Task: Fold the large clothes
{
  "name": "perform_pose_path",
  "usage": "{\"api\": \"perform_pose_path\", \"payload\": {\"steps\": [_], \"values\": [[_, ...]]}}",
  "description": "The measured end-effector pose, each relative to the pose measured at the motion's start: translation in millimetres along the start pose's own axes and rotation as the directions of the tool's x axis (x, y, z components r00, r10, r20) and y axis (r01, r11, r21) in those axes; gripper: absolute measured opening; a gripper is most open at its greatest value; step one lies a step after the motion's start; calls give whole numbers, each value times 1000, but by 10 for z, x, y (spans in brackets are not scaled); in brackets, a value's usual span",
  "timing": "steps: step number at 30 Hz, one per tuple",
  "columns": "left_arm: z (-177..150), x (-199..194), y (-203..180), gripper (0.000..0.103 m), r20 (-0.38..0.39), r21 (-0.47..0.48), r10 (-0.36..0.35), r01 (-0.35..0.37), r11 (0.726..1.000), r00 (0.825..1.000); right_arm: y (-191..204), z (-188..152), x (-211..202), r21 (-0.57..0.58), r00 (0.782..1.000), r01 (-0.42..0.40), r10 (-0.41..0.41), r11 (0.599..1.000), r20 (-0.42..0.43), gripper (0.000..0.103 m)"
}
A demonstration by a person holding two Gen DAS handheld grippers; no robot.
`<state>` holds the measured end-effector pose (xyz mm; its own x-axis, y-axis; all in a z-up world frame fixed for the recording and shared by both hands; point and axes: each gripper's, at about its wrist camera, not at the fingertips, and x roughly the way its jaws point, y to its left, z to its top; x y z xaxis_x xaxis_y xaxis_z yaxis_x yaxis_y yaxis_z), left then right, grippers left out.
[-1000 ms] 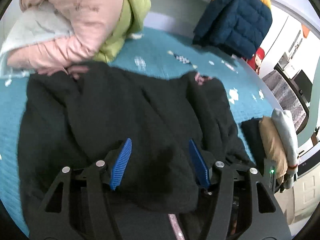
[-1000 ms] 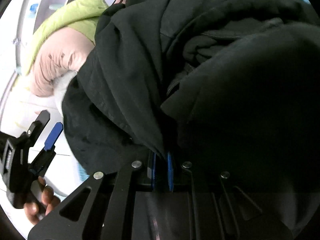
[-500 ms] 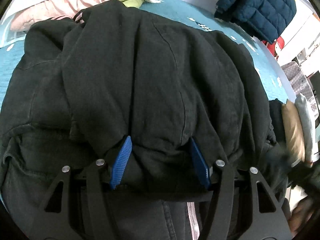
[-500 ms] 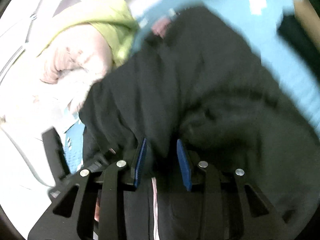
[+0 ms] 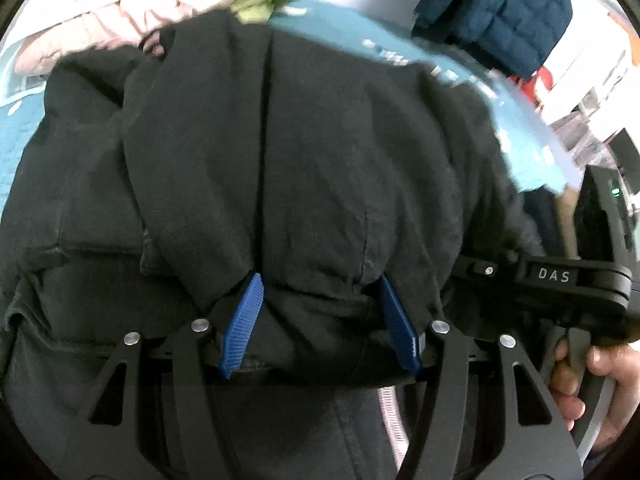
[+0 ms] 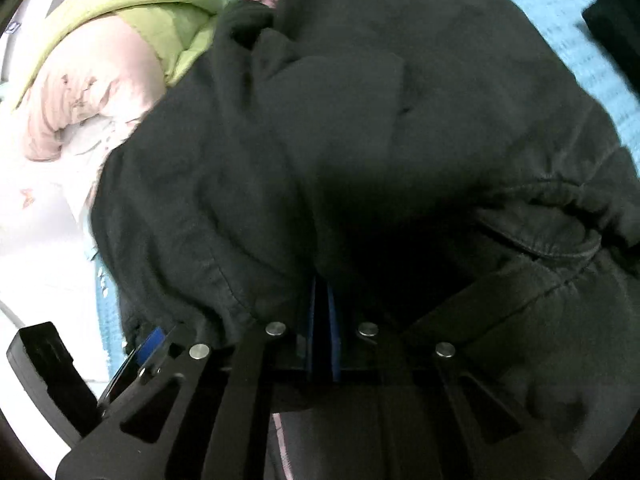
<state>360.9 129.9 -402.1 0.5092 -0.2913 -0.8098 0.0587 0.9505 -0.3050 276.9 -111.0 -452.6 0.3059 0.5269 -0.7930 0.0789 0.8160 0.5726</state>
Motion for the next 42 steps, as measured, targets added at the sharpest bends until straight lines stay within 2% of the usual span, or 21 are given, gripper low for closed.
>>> {"api": "perform_pose_path", "payload": {"steps": [2, 3, 4, 6, 8, 10, 12, 16, 18, 20, 23, 25, 26, 30, 32, 35, 36, 37, 39, 40, 42], "values": [[86, -149, 12, 65, 25, 11, -35, 35, 999, 999, 132, 94, -142, -12, 998, -56, 56, 998, 1, 16], [115, -209, 11, 66, 35, 15, -38, 38, 999, 999, 131, 117, -235, -17, 996, -87, 87, 996, 1, 24], [192, -293, 26, 67, 45, 17, -27, 26, 1000, 999, 187, 173, -347, -23, 992, -127, 127, 992, 5, 34], [413, -454, 85, 74, 78, 13, 7, -8, 1000, 997, 298, 304, -530, -49, 986, -166, 167, 985, 27, 43], [682, -568, 179, 79, 107, -11, 33, -32, 999, 994, 418, 530, -647, -74, 985, -159, 163, 984, 49, 47], [992, -663, 308, 80, 149, -34, 37, -32, 999, 988, 463, 744, -725, -92, 987, -143, 149, 985, 65, 51], [1333, -680, 429, 89, 170, -58, 49, -39, 998, 984, 486, 1040, -765, -110, 993, -65, 75, 992, 89, 52], [1981, -289, 780, 91, 82, -145, 157, -144, 979, 984, 520, 1680, -626, -104, 992, 72, -60, 992, 114, 54], [2179, -3, 1028, 91, -6, -220, 173, -170, 961, 985, 468, 1904, -533, -62, 990, 89, -82, 994, 113, 54], [2301, 201, 1176, 91, -69, -268, 182, -195, 943, 981, 473, 2123, -408, -34, 989, 128, -125, 991, 81, 55], [2336, 452, 1352, 91, -162, -311, 189, -232, 922, 968, 463, 2364, -130, -19, 989, 145, -145, 989, -21, 58], [2352, 561, 1391, 91, -190, -304, 201, -252, 919, 961, 497, 2461, 8, -16, 985, 164, -165, 986, -42, 61], [2347, 631, 1408, 91, -215, -302, 185, -246, 921, 959, 498, 2500, 114, -22, 982, 170, -172, 985, -81, 61], [2285, 869, 1543, 91, -308, -385, 86, -207, 900, 948, 425, 2604, 417, 58, 974, 180, -170, 982, -147, 61], [2288, 950, 1597, 91, -329, -400, 77, -213, 892, 941, 354, 2641, 560, 90, 970, 171, -152, 981, -191, 62], [2292, 1029, 1629, 89, -340, -399, 75, -216, 891, 937, 275, 2655, 765, 88, 958, 208, -184, 974, -221, 62], [2277, 1050, 1636, 80, -348, -404, 62, -209, 891, 935, 263, 2643, 766, 84, 957, 212, -189, 974, -218, 62], [2289, 1059, 1640, 75, -346, -406, 46, -193, 893, 937, 263, 2622, 784, 79, 960, 206, -186, 975, -208, 55], [2301, 1046, 1602, 68, -334, -374, 46, -177, 910, 942, 273, 2579, 753, 68, 975, 153, -139, 986, -173, 31], [2306, 1025, 1564, 66, -325, -354, 59, -180, 918, 944, 291, 2549, 732, 55, 980, 127, -116, 990, -164, 28], [2316, 966, 1490, 56, -303, -323, 76, -178, 929, 950, 350, 2489, 652, -1, 986, 107, -107, 994, -132, 25]]}}
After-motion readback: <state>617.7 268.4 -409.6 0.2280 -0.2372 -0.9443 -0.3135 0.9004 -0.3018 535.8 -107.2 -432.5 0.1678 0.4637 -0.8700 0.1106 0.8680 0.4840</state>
